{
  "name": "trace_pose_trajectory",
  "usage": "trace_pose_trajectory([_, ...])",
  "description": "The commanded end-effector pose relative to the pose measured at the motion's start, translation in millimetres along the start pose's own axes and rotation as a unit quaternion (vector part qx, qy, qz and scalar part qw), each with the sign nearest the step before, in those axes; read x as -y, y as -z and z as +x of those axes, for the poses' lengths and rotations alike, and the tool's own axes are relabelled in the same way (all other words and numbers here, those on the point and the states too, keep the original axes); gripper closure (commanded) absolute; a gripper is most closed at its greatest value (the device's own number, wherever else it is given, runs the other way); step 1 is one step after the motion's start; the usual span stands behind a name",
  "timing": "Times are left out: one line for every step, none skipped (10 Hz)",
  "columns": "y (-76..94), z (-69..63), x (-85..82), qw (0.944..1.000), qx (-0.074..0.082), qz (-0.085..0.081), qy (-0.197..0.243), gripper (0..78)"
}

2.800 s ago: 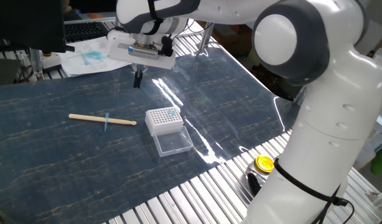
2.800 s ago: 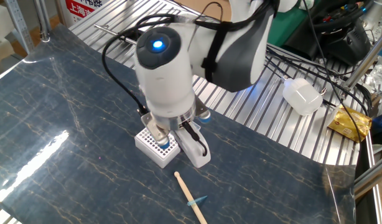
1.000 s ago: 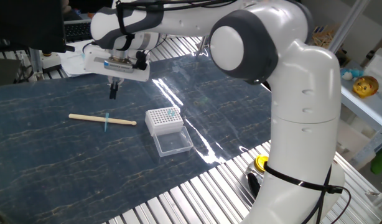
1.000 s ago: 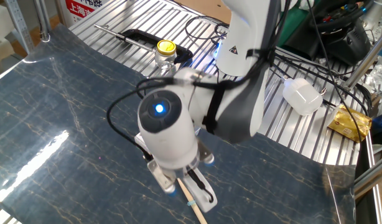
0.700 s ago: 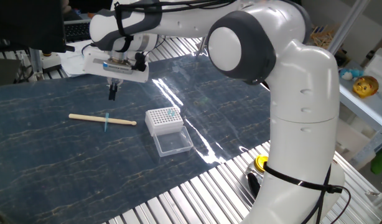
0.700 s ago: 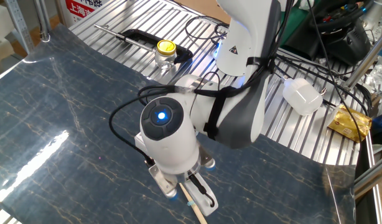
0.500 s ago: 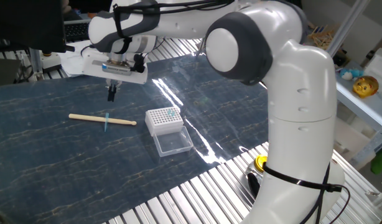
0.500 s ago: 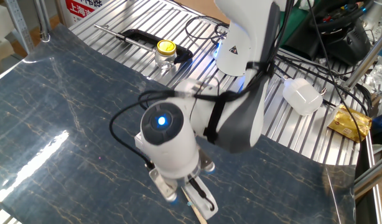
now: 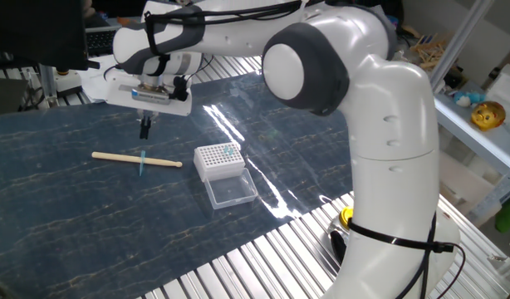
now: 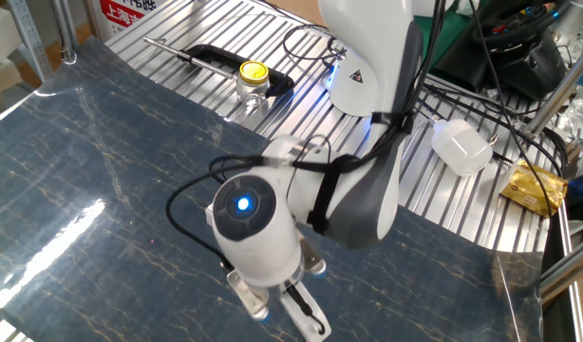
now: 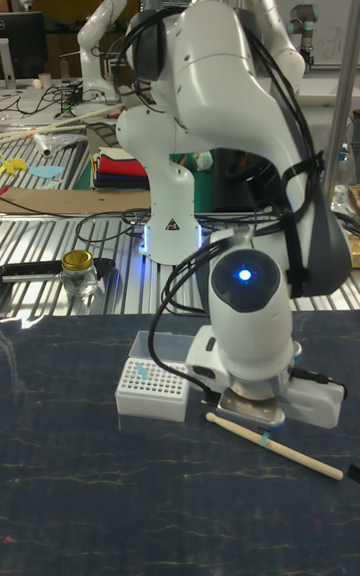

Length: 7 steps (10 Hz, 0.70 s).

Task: Insert a medium pipette tip into the holder for medium pipette tips

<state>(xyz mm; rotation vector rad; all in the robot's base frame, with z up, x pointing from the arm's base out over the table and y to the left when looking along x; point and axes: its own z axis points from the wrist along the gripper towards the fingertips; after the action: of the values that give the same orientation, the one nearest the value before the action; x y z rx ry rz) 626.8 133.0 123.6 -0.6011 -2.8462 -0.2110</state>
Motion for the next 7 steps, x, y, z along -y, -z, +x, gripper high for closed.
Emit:
trace_pose_trajectory([-4.5, -3.9, -2.7, 1.0, -0.001, 0.0, -0.004, 77.6])
trace_pose_trajectory([-7.0, -5.4, -3.3, 1.0, -0.005, 0.002, -0.006, 77.6])
trace_pose_trajectory([-7.4, -5.7, -3.4, 1.0, -0.007, 0.003, -0.006, 77.6])
trace_pose_trajectory([-6.9, -5.7, -3.4, 0.9999, -0.007, 0.003, -0.008, 77.6])
trace_pose_trajectory([-6.4, -5.6, -3.4, 0.9999, -0.012, 0.004, -0.007, 77.6])
trace_pose_trajectory([-6.4, -5.6, -3.4, 0.9999, -0.012, 0.005, -0.007, 77.6])
trace_pose_trajectory([-6.4, -5.6, -3.4, 0.9999, -0.013, 0.006, -0.008, 77.6])
